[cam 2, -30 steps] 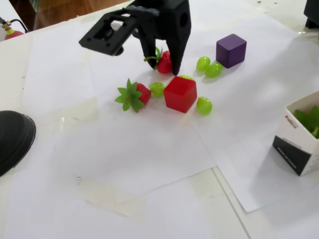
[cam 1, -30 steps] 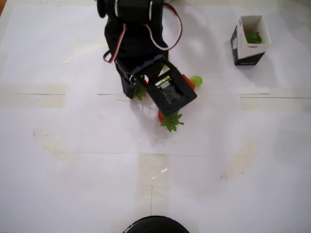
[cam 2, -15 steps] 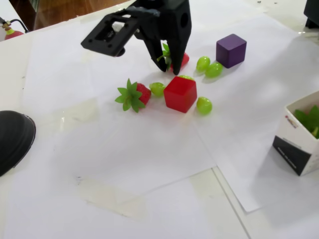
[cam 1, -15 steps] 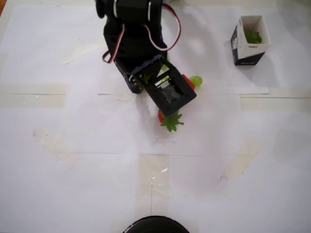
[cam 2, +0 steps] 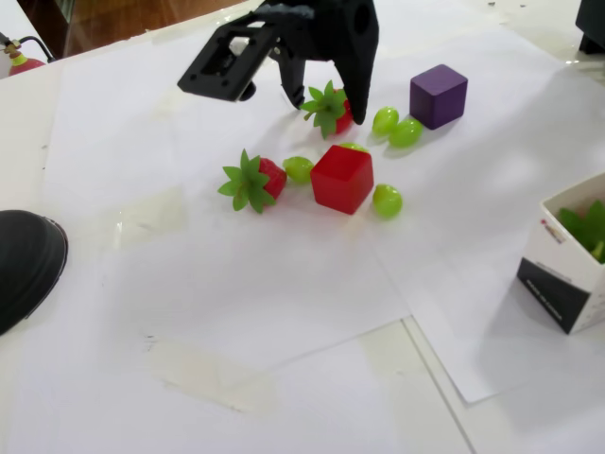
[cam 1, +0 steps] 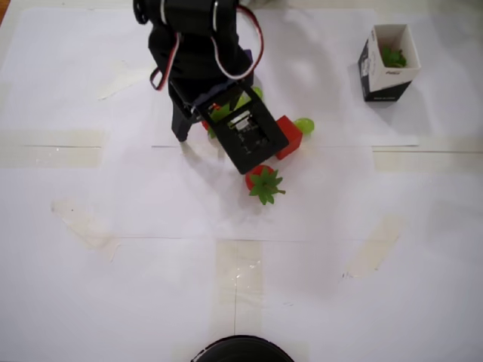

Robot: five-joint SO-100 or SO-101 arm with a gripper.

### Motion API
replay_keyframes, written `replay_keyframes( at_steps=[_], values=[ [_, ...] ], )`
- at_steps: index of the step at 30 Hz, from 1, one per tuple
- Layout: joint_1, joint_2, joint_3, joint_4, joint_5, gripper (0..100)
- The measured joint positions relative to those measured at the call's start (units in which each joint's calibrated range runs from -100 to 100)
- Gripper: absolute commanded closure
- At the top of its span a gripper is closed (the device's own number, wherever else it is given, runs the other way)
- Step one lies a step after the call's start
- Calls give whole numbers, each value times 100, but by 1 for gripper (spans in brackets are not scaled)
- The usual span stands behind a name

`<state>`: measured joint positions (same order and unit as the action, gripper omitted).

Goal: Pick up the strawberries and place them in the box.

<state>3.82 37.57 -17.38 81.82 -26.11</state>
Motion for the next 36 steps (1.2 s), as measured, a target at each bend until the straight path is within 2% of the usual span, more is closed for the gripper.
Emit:
replay_keyframes(
  at_steps=[10, 27, 36],
  values=[
    [67, 0, 0, 8, -5, 78],
    [-67, 0, 0, -63, -195, 80],
    [-67, 0, 0, -111, -215, 88]
  ],
)
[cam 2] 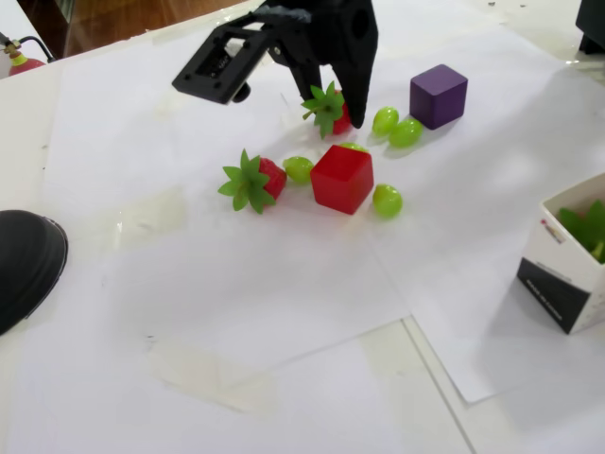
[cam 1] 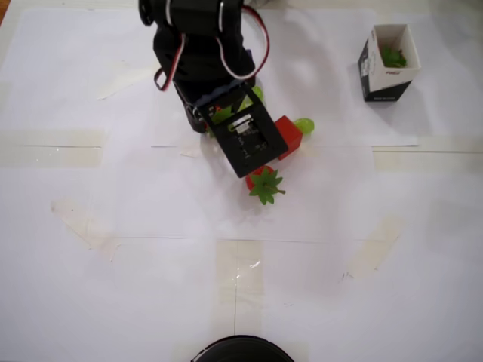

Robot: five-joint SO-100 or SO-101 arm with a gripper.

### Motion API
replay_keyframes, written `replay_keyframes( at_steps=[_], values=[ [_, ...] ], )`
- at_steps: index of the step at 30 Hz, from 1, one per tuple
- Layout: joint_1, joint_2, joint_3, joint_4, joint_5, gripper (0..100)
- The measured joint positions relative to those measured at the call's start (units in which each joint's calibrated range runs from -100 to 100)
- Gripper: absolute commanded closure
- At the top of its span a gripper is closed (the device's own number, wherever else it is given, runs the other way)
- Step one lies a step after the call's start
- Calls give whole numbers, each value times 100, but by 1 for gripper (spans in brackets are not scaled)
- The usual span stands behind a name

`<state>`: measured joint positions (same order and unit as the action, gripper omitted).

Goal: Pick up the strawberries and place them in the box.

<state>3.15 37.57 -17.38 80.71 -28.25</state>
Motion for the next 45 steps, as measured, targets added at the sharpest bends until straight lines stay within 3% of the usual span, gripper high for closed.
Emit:
replay_keyframes(
  at_steps=[10, 15, 23, 28, 33, 42, 45],
  values=[
    [7, 0, 0, -32, 103, 86],
    [-90, -781, -317, 704, 0, 85],
    [-1768, -3571, -299, 1779, -611, 85],
    [-3333, -4153, 833, 1178, -982, 85],
    [-4292, -4162, 2199, 150, -1197, 85],
    [-4539, -4162, 2805, -569, -1245, 84],
    [-4539, -4116, 2851, -664, -1245, 77]
  ],
)
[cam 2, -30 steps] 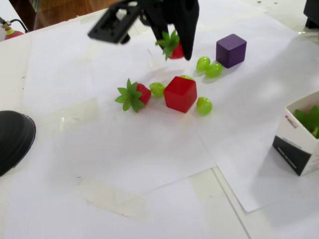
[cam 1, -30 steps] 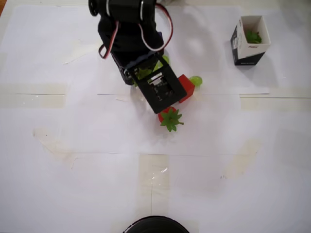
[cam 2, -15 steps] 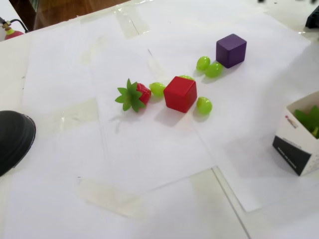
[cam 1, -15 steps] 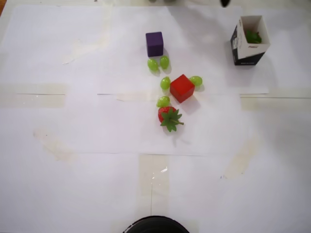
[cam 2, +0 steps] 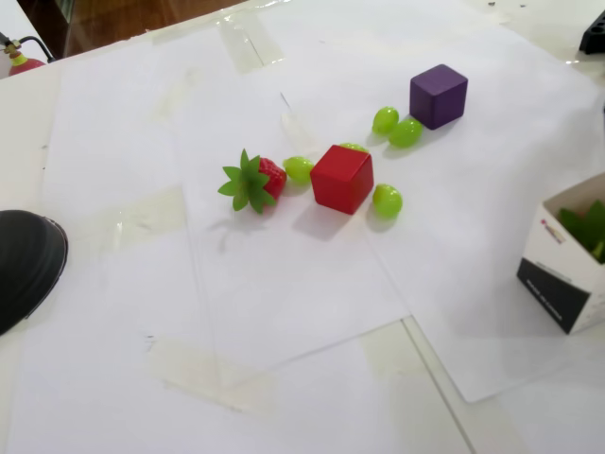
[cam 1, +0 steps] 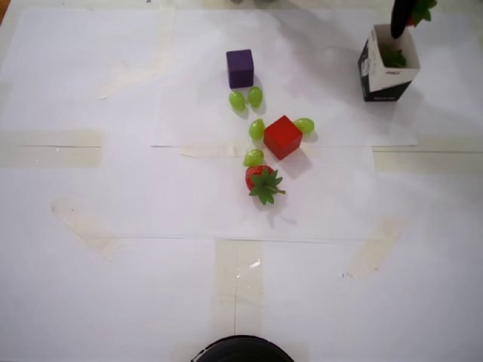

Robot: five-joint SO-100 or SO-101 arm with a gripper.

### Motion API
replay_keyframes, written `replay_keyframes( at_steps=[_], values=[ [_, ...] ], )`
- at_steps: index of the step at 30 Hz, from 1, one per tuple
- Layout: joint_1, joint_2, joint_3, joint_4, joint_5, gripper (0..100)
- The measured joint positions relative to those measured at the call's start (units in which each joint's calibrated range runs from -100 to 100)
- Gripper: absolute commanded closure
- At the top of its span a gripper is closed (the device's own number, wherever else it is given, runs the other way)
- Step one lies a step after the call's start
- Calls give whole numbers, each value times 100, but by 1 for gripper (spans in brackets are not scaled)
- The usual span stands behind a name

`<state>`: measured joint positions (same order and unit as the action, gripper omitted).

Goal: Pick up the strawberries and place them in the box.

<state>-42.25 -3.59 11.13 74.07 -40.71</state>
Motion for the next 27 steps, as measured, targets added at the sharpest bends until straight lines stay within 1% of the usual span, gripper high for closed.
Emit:
replay_keyframes(
  at_steps=[6, 13, 16, 21, 27],
  values=[
    [0, 182, 90, -253, 39, 67],
    [172, 245, 90, -466, 249, 61],
    [547, 300, -72, -340, 459, 59],
    [1640, 881, -950, 126, 806, 59],
    [2629, 2090, -2452, 545, 904, 58]
  ],
)
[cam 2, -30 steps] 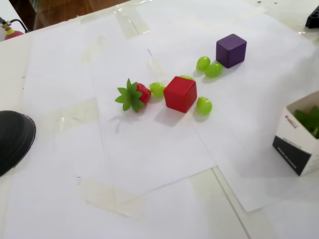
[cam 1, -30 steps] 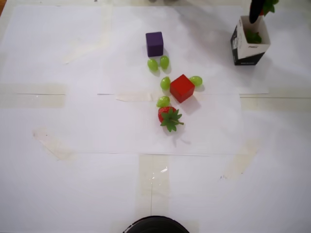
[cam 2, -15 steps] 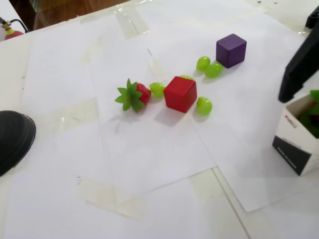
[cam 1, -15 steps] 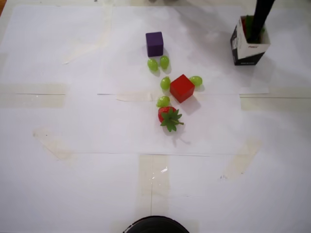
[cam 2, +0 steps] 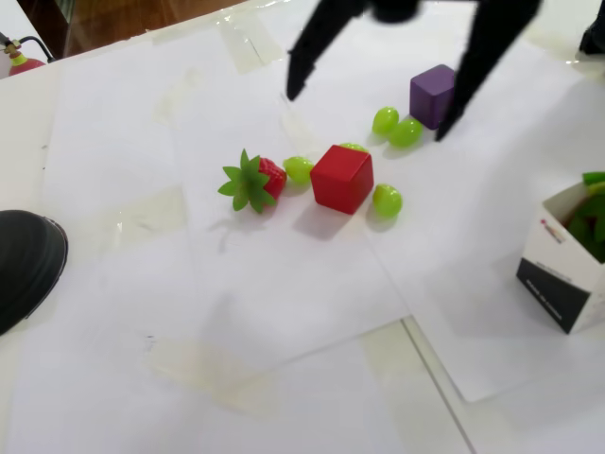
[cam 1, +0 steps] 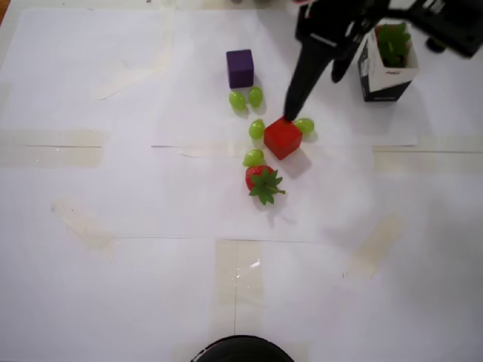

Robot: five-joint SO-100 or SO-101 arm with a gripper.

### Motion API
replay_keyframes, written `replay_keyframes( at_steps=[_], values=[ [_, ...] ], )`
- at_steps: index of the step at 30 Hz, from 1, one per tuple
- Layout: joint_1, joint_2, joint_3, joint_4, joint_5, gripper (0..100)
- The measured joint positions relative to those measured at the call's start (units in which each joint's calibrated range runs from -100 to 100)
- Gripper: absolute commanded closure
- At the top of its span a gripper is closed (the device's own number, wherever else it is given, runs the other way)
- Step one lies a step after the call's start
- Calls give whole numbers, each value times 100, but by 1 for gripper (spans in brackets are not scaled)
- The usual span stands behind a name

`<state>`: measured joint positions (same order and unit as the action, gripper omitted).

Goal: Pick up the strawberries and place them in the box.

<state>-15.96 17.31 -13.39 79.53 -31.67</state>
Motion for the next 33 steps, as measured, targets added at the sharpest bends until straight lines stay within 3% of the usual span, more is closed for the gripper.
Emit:
replay_keyframes(
  at_steps=[11, 22, 33],
  values=[
    [584, 1517, -1665, 158, -357, 52],
    [637, 2526, -1991, -522, -967, 63],
    [637, 2681, -1611, -1526, -1016, 66]
  ],
)
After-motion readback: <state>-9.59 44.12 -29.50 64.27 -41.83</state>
